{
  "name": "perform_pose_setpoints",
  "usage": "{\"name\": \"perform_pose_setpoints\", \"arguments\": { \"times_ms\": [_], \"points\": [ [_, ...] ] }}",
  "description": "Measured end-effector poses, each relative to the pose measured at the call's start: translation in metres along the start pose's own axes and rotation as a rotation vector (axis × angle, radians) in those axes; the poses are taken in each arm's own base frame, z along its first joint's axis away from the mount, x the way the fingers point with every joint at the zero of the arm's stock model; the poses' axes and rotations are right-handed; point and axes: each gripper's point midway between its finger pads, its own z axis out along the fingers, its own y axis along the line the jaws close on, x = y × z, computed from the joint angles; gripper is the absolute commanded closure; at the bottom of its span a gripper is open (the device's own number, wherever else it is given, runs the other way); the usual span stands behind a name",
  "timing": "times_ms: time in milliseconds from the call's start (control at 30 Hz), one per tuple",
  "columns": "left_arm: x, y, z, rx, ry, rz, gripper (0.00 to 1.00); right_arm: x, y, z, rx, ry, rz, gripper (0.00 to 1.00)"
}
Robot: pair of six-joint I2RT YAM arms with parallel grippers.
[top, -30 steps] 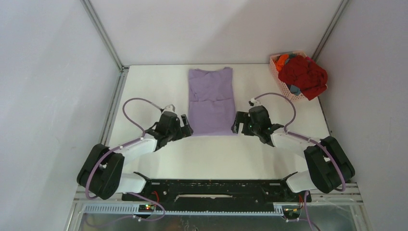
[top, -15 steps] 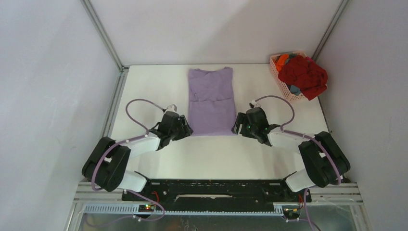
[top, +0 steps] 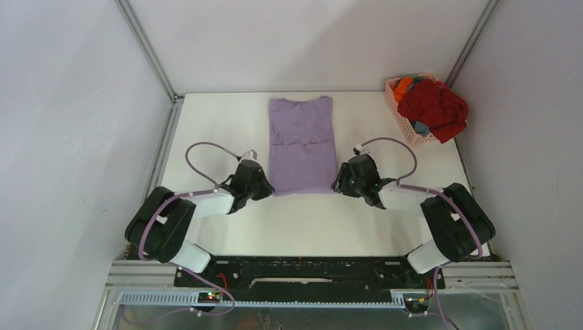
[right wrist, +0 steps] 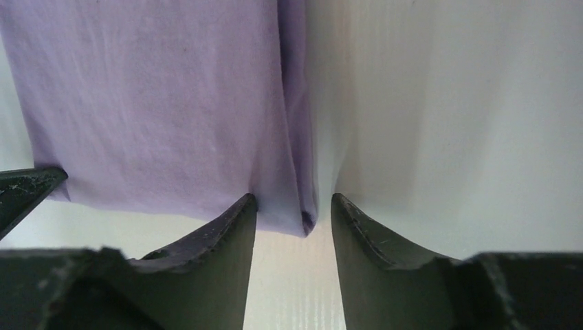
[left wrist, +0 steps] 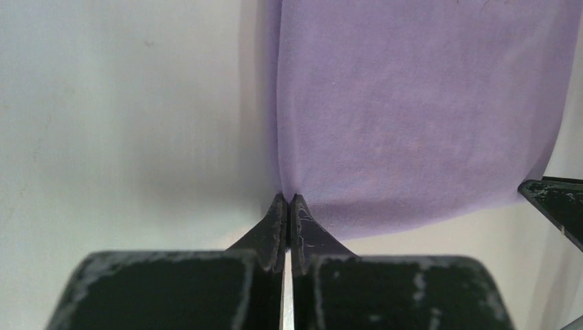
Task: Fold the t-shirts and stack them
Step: Fold the T-shirt at the center of the board.
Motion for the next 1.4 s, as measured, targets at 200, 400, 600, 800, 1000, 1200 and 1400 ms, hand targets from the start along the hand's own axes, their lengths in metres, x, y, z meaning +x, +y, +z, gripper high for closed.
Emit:
{"name": "perform_pose_setpoints", "arguments": {
  "times_ms": [200,400,600,800,1000,1200,1400],
  "points": [
    [0.0,0.0,0.0,0.0,-0.002,0.0,1.0,0.01,0.007,0.002,-0.017,0.023,-0.015,0.77],
    [0.0,0.0,0.0,0.003,-0.006,0.001,1.0,0.015,0.01,0.006,-0.027,0.029,-0.013,1.0],
    [0.012,0.004,-0.012,0.008,-0.031,0.016,1.0,0.028,0.01,-0.005,-0.033,0.049,-0.039,1.0],
    [0.058,0.004,-0.047,0.062,-0.004,0.057,1.0,0.081,0.002,-0.049,-0.057,0.147,-0.105,1.0],
    [0.117,0.002,-0.092,0.155,0.094,0.125,1.0,0.135,-0.008,-0.096,-0.11,0.246,-0.149,1.0],
    [0.141,-0.009,-0.126,0.293,0.132,0.105,1.0,0.161,-0.008,-0.129,-0.184,0.297,-0.157,1.0],
    [0.129,-0.019,-0.133,0.345,0.067,0.119,1.0,0.149,-0.004,-0.138,-0.177,0.264,-0.186,1.0]
  ]
}}
